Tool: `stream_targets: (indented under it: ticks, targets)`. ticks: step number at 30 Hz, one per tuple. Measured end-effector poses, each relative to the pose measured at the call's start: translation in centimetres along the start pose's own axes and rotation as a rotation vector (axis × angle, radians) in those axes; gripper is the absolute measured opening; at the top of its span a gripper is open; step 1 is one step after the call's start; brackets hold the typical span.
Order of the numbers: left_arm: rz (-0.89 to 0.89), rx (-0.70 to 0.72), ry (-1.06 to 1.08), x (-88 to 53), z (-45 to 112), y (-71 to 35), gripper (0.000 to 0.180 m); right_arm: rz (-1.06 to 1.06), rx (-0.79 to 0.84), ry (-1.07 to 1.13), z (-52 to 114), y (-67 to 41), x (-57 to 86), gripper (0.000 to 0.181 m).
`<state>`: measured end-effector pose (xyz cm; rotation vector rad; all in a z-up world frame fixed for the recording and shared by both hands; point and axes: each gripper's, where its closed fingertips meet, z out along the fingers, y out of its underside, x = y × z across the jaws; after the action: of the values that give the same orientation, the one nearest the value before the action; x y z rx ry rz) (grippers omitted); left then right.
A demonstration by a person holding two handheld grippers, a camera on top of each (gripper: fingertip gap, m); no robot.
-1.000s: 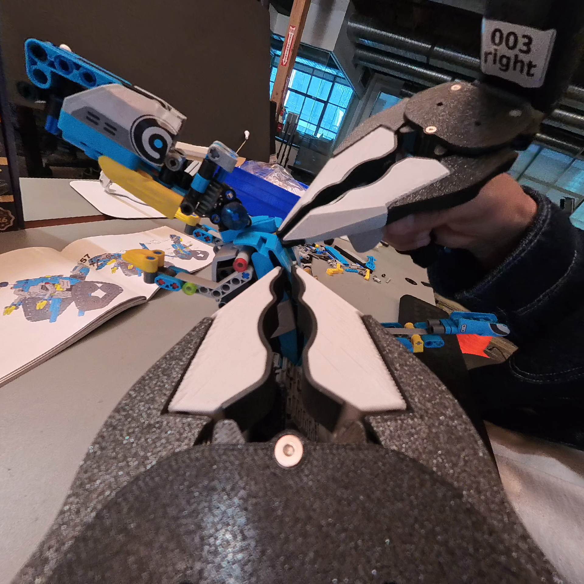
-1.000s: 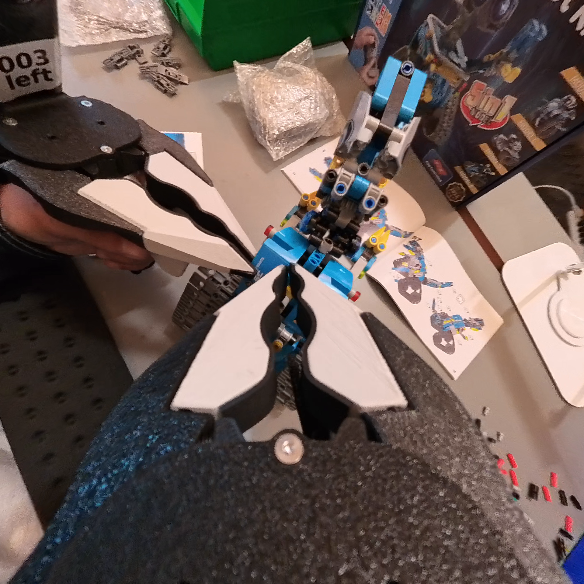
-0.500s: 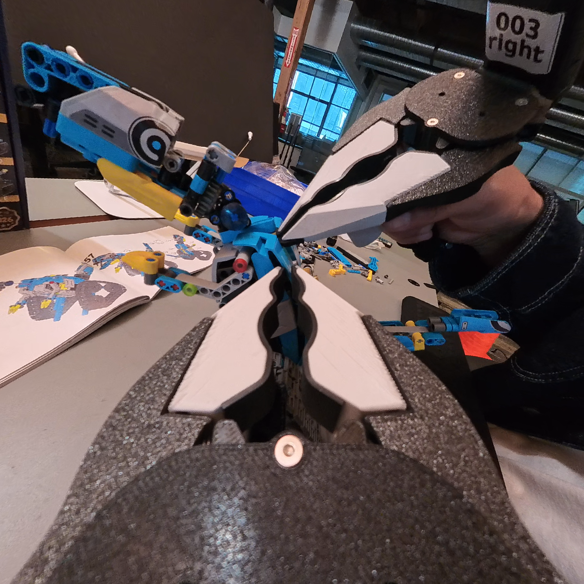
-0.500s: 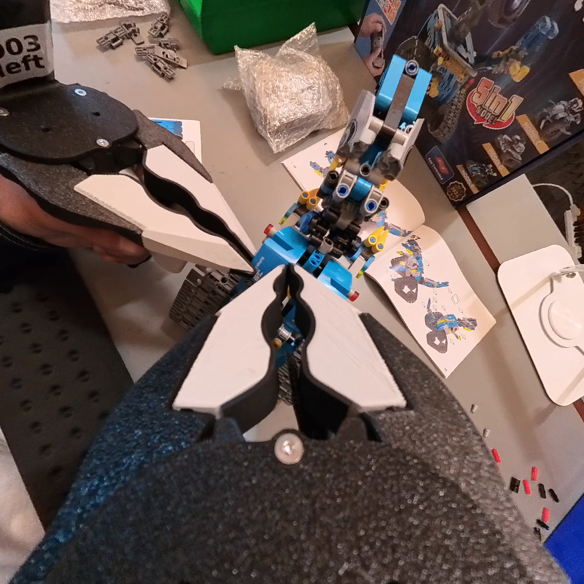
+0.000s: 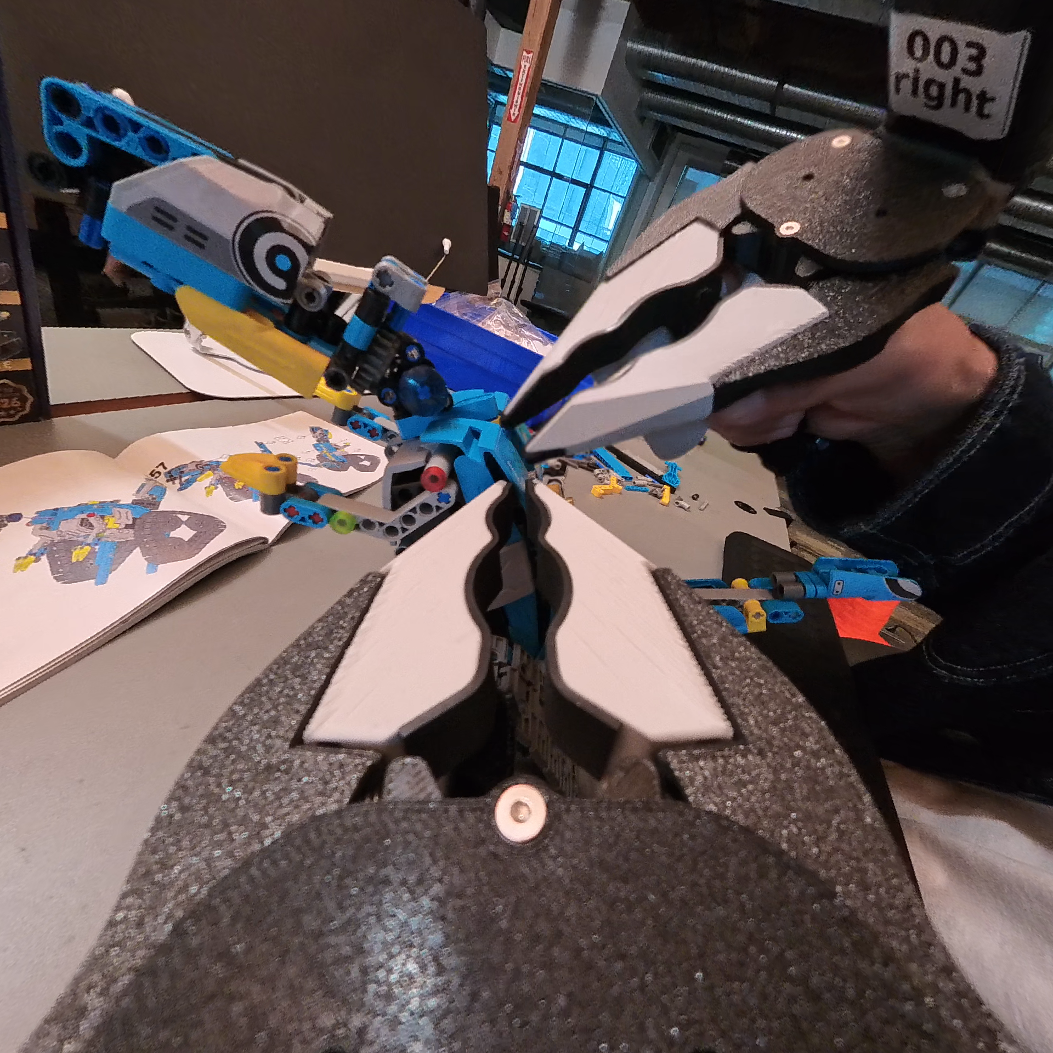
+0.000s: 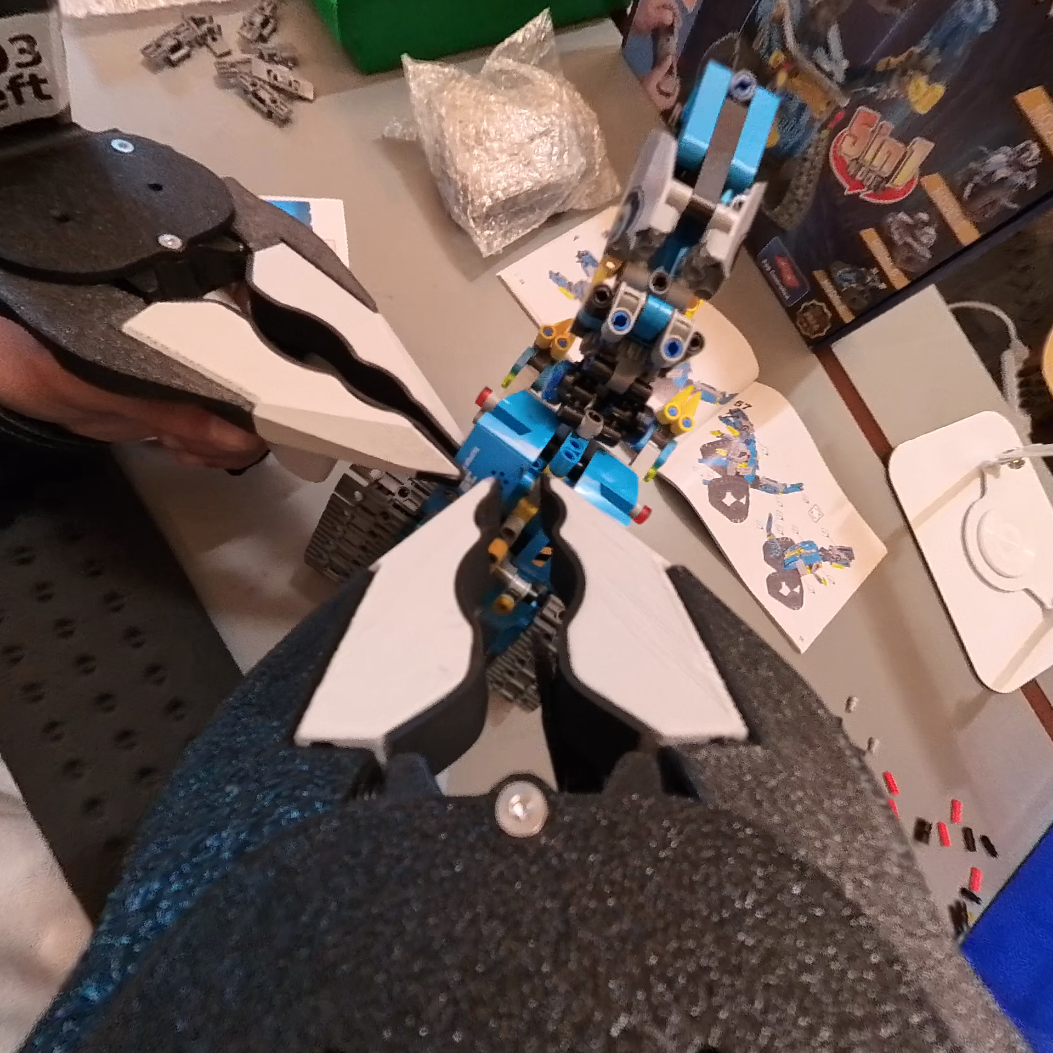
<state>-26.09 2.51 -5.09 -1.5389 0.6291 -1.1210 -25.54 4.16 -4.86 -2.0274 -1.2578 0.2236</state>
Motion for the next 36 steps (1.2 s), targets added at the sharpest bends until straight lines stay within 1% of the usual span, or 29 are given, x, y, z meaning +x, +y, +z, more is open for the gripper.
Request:
stream_targets:
  ticks: [4, 7, 8, 9, 10, 13, 17, 18, 20, 23, 36]
  targets:
    - [0.019, -0.003, -0.01, 0.1, 0.0, 0.0, 0.001, -0.009, -0.089, 0.042, -0.3, 0.0, 0.0, 0.021]
    - [0.036, -0.007, -0.014, 0.3, 0.1, 0.0, 0.002, -0.017, -0.156, 0.027, -0.5, 0.0, -0.5, 0.016]
    - [0.037, -0.01, -0.011, 0.4, 0.1, 0.1, 0.002, -0.009, -0.169, 0.02, -0.5, -0.1, -0.6, 0.012]
    - [0.035, -0.013, -0.005, 0.6, 0.1, 0.1, 0.001, 0.0, -0.178, 0.031, -0.6, -0.4, -0.3, 0.002]
    - [0.035, -0.016, 0.002, 0.8, 0.2, 0.2, 0.001, 0.002, -0.19, 0.04, -0.7, -0.5, 0.0, 0.0]
    - [0.065, -0.03, 0.012, 1.4, 0.5, 0.4, 0.002, -0.011, -0.242, 0.037, -0.6, -0.3, -0.1, 0.001]
    - [0.054, -0.032, 0.014, 1.4, 0.5, 0.4, 0.002, 0.017, -0.307, 0.045, -1.6, 0.4, -0.1, 0.016]
    - [0.056, -0.033, 0.014, 1.4, 0.4, 0.4, 0.002, 0.036, -0.315, 0.034, -1.7, 0.7, -0.2, 0.017]
    - [0.064, -0.035, 0.011, 1.4, 0.5, 0.5, 0.002, 0.057, -0.354, 0.017, -1.4, 1.4, -0.5, 0.012]
    - [0.069, -0.039, 0.009, 1.5, 0.5, 0.5, 0.002, 0.032, -0.402, 0.028, -1.0, 1.8, -0.6, 0.009]
    - [0.076, -0.044, 0.002, 1.4, 0.4, 0.5, 0.002, -0.043, -0.556, -0.016, -0.9, 1.2, -0.4, 0.006]
